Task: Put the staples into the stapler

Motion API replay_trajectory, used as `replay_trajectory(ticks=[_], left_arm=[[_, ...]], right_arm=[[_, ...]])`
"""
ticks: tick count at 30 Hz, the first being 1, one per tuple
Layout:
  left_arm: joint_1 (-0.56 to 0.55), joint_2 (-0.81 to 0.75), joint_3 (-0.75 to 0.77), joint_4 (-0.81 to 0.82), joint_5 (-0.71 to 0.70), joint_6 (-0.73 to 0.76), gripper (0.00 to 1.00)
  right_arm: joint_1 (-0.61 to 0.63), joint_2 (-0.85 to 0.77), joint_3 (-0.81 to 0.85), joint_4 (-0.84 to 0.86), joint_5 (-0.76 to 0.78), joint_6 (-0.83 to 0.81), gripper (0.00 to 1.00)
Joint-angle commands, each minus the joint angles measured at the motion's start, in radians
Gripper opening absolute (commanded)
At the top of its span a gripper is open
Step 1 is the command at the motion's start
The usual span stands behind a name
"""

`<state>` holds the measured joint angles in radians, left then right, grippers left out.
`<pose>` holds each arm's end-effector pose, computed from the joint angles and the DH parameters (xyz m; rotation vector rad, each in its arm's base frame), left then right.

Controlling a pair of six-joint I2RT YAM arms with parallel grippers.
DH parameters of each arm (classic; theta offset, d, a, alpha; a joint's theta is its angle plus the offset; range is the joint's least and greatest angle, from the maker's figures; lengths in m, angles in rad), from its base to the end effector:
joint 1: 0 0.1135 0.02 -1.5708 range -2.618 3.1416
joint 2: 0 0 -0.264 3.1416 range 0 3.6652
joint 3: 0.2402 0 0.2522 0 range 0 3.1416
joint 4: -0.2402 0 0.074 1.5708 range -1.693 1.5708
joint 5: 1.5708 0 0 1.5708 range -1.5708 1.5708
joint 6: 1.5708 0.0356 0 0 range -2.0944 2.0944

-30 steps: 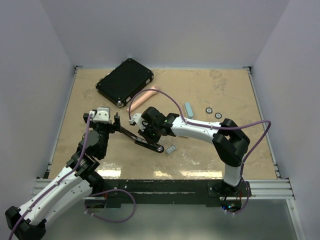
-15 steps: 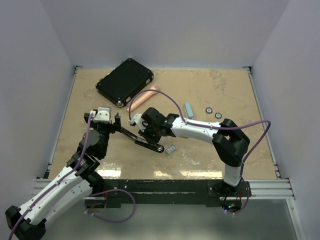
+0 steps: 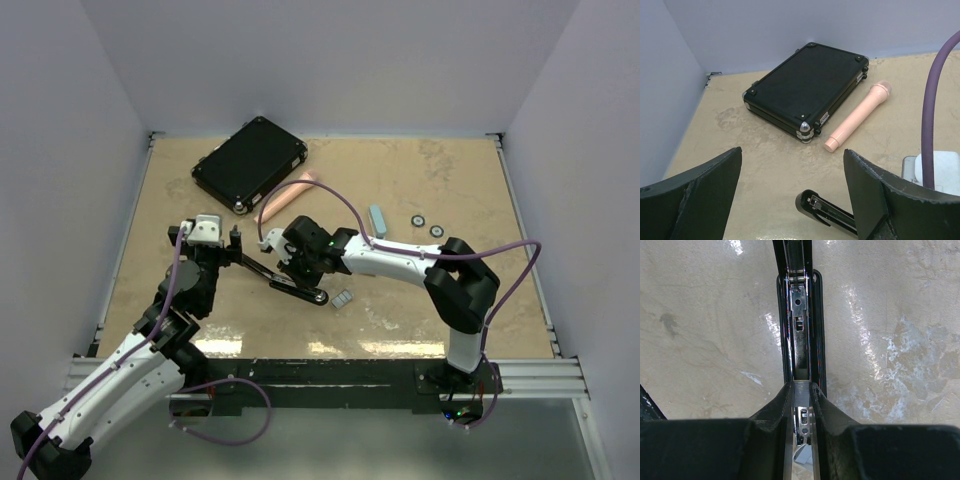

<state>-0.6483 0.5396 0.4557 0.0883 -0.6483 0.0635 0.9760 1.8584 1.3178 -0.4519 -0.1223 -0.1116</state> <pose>0.1286 -0.0704 0.2889 0.0477 1.5668 0.0479 0.2180 0.3301 0.2005 -1.3999 2.2230 0.4733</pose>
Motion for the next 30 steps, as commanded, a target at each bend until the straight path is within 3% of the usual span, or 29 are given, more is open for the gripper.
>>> replay_trajectory(ticks=[1, 5, 13, 18, 28, 30], left_arm=[[0.003, 0.005, 0.011, 0.034, 0.007, -0.011, 0.87], [0.004, 0.008, 0.012, 0.034, 0.009, -0.013, 0.87], [0.003, 0.008, 0.012, 0.033, 0.010, -0.013, 0.87], [0.003, 0.008, 0.012, 0.033, 0.013, -0.014, 0.87], [0.004, 0.059, 0.018, 0.015, 0.033, -0.097, 0.91], [0.007, 0.088, 0.026, 0.004, 0.032, -0.139, 0.93]], right_arm=[[0.004, -0.005, -0.006, -0.005, 0.026, 0.004, 0.11], [0.004, -0.001, -0.003, -0.013, 0.026, 0.004, 0.17], [0.004, -0.001, 0.015, -0.013, 0.018, 0.004, 0.40], [0.004, -0.043, 0.015, -0.005, 0.000, 0.013, 0.45], [-0.033, -0.281, -0.273, 0.205, -0.019, 0.069, 0.48], [-0.036, -0.310, -0.316, 0.260, -0.017, 0.093, 0.53]])
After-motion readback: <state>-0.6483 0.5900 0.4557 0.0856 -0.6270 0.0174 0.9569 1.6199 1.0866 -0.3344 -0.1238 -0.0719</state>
